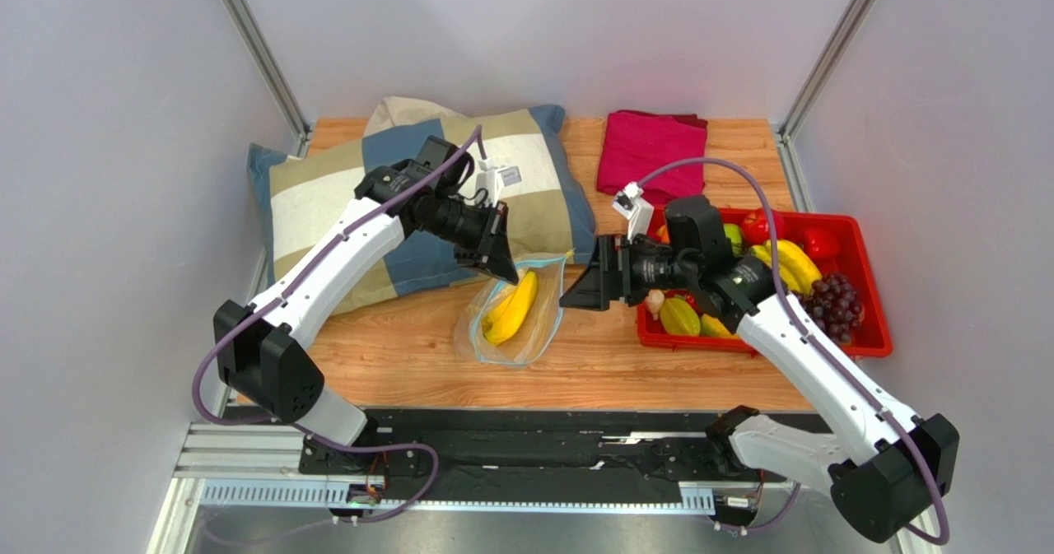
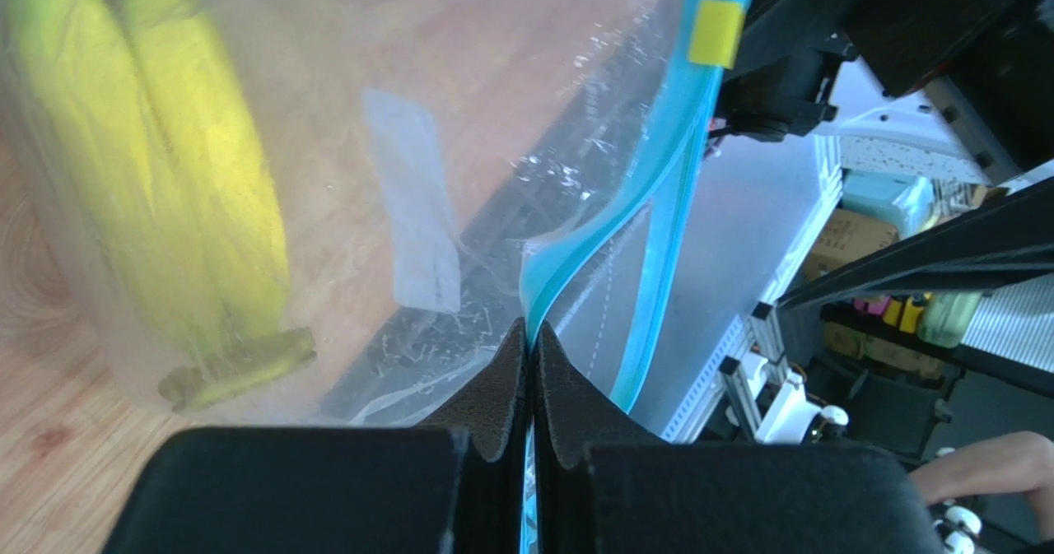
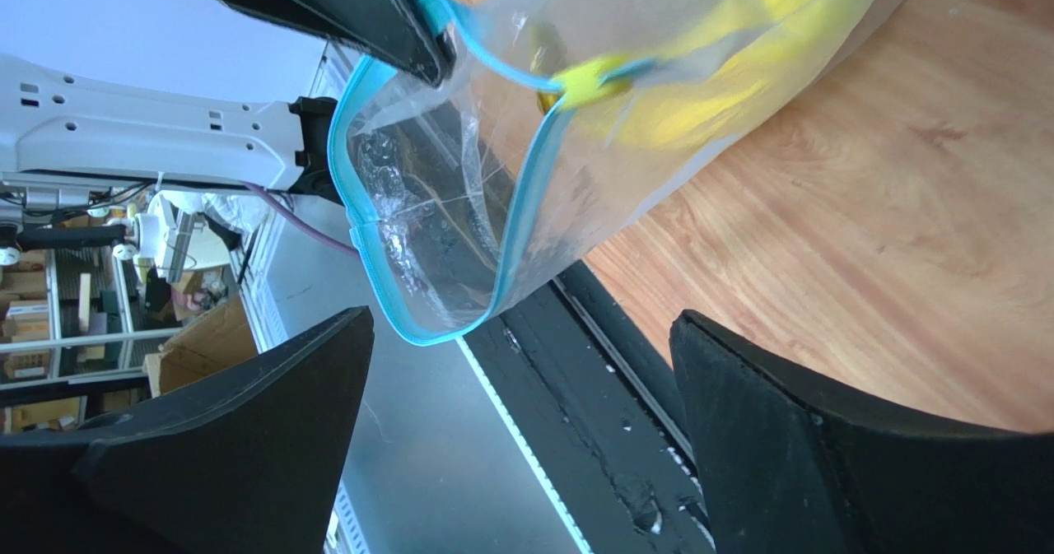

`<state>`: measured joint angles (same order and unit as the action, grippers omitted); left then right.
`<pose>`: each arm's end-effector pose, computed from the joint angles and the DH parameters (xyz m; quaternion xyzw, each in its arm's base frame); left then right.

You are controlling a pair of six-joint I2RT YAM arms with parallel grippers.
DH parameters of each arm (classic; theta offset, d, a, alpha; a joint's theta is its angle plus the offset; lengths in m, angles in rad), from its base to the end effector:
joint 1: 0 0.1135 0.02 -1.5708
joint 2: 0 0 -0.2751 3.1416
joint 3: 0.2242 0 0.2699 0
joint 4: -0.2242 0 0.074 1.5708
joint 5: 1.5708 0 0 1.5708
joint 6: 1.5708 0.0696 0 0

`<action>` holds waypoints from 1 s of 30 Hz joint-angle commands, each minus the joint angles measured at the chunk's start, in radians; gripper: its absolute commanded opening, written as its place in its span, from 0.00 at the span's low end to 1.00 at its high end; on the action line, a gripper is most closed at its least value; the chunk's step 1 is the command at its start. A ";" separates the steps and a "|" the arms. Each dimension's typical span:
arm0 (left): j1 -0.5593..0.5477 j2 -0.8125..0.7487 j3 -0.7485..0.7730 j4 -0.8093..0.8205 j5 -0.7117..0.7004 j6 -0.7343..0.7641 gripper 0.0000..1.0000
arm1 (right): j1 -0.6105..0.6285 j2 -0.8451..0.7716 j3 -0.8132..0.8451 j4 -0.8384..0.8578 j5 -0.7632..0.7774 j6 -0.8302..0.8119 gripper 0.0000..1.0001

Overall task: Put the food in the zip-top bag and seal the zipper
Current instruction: Adjust the zipper food storage bag at the center of the board.

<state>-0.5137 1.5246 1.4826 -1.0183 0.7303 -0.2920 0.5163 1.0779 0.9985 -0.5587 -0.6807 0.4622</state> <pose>0.2683 -0.2047 0.3274 0.1896 0.8883 -0.4103 0.0815 0.2043 0.1663 0.3185 -0.1728 0.8376 0.4624 0.2340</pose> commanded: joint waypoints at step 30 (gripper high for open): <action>-0.022 0.060 0.114 0.086 0.010 -0.095 0.09 | -0.098 0.132 0.216 -0.244 0.084 -0.298 0.00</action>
<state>-0.5346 1.5951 1.5784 -0.9150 0.7223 -0.4030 0.4263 1.2243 1.1637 -0.7925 -0.5991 0.2241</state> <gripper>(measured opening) 0.257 0.006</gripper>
